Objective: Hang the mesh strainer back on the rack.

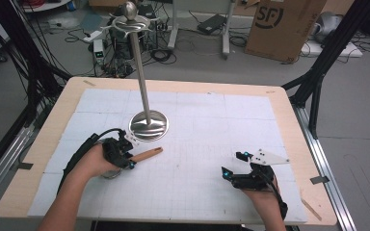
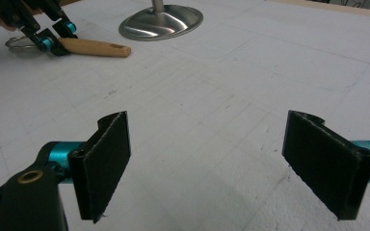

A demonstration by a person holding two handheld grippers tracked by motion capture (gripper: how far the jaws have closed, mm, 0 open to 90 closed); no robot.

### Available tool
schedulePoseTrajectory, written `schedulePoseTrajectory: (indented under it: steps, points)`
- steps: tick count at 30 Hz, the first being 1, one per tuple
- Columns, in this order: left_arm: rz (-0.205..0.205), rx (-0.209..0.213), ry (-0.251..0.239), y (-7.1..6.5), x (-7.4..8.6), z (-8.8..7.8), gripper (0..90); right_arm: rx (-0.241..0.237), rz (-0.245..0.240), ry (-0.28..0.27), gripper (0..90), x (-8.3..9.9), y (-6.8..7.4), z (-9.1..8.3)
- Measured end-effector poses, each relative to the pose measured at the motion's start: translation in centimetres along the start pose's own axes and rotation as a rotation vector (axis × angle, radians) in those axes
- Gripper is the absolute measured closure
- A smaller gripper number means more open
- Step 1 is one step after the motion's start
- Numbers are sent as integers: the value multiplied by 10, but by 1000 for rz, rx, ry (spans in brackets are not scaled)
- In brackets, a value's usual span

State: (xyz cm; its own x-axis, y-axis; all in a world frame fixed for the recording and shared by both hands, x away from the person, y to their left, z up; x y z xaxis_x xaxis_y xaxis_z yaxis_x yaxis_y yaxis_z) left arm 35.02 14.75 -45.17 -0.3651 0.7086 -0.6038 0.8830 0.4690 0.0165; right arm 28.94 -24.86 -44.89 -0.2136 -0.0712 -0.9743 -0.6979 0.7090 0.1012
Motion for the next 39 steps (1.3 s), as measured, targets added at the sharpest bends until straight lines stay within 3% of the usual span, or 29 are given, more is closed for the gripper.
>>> schedulePoseTrajectory:
  steps: [7,22,35,39]
  points:
    - [-6,7,-47,1,3,-3,689,3,4,-5,163,0,-1,-1]
    - [50,60,-404,-14,-29,-52,689,3,5,-2,162,0,0,-1]
    - [50,64,-554,-18,-46,-77,689,4,5,-5,163,-1,-1,-2]
    - [57,41,-638,-16,-53,-92,689,5,6,-8,162,0,-2,-2]
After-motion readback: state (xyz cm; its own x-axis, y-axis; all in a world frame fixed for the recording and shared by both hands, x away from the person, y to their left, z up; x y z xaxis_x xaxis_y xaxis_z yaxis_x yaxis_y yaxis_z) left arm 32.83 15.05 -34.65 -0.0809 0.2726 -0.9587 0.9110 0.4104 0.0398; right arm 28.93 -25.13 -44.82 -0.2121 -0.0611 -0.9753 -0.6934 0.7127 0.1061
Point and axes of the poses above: each handheld gripper's, and its own axes: z roughly forward along the jaws, x roughly out of its underside, y roughly to its left, the point moved 4 cm from there along z, roughly forward along the jaws, and after that the axes turned 14 degrees about -y, right-handed, at the moved point
